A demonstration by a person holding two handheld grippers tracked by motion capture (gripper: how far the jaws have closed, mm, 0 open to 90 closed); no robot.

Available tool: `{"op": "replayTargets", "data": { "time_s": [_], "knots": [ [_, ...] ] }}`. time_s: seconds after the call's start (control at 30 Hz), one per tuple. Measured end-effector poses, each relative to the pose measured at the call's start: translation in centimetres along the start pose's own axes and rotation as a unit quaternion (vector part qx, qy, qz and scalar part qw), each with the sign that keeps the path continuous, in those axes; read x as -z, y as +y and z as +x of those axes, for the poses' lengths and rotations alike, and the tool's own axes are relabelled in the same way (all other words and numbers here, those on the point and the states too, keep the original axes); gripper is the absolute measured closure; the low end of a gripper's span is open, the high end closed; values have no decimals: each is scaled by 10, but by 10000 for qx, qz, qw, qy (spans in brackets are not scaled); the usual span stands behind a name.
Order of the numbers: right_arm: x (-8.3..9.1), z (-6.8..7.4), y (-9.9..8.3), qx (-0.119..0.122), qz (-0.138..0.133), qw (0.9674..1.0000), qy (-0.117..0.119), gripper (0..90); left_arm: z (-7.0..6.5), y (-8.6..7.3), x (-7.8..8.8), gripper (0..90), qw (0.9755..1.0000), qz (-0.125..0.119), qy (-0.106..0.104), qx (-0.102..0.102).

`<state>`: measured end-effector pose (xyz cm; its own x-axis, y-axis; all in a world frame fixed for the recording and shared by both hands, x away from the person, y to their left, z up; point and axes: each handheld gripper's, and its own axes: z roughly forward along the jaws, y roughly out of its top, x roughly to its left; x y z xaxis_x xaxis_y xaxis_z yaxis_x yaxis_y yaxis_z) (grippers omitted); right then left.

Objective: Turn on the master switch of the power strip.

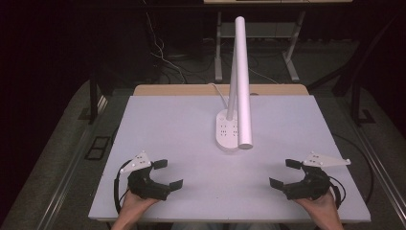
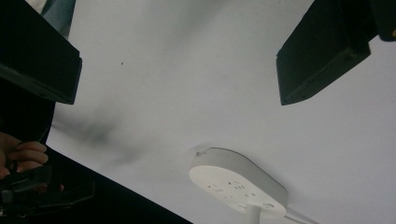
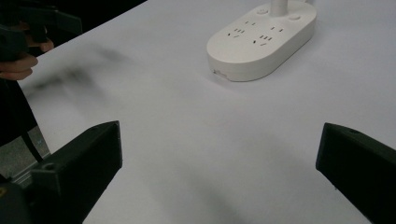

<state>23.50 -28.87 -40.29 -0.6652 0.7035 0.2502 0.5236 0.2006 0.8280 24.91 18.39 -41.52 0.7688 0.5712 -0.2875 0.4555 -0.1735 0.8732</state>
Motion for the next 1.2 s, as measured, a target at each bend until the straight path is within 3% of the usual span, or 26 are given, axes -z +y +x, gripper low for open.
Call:
{"op": "replayTargets", "data": {
  "time_s": [0.5,1.2],
  "knots": [
    [-1,-3,-3,-79,147,9998,49,0,-1,0,1,0,10000,-8,-14,-13],
    [-2,-5,-5,-63,273,9996,79,0,-4,6,-2,0,9998,198,-21,-100]
  ]
}}
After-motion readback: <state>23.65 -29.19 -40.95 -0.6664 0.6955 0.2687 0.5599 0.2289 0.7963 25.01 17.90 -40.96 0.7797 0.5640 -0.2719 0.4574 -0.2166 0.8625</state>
